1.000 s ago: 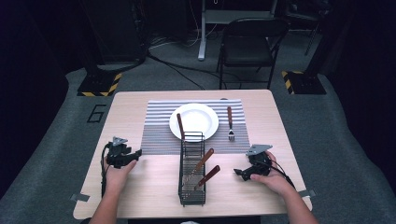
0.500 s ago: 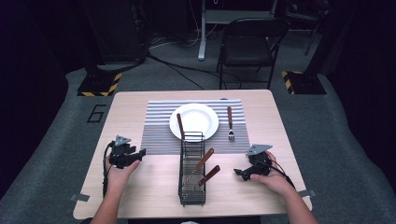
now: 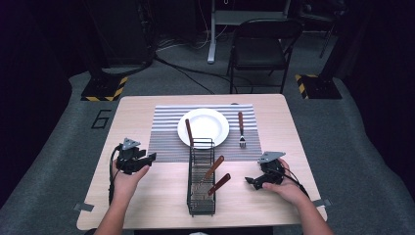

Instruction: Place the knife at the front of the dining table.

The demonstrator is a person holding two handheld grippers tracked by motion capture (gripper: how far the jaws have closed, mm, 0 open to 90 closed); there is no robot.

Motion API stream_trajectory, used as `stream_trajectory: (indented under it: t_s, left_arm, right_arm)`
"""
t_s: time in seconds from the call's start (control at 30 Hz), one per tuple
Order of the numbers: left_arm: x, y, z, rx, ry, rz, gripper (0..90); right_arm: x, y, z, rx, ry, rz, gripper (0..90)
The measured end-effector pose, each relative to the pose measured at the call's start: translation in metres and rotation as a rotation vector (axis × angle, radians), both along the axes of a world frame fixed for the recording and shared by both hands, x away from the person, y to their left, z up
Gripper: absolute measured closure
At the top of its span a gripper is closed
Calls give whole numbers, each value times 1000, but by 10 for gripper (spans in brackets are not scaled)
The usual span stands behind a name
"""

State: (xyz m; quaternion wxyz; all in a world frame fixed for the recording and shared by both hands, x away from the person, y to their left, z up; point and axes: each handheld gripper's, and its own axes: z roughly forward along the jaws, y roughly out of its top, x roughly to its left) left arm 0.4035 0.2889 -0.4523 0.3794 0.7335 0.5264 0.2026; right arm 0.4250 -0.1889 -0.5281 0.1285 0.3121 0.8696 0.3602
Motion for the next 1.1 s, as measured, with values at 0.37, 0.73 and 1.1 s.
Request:
stream_trajectory:
  t_s: [0.37, 0.73, 1.1]
  left_arm:
    - [1, -19, 16, -8, -24, -49, 459]
    - [3, -38, 33, -39, -37, -114, 421]
    - [4, -55, 45, -49, -48, -167, 422]
  right_arm:
    - [0, 0, 0, 0, 0, 0, 0]
    - [0, 0, 0, 0, 0, 0, 0]
    - [0, 0, 0, 0, 0, 0, 0]
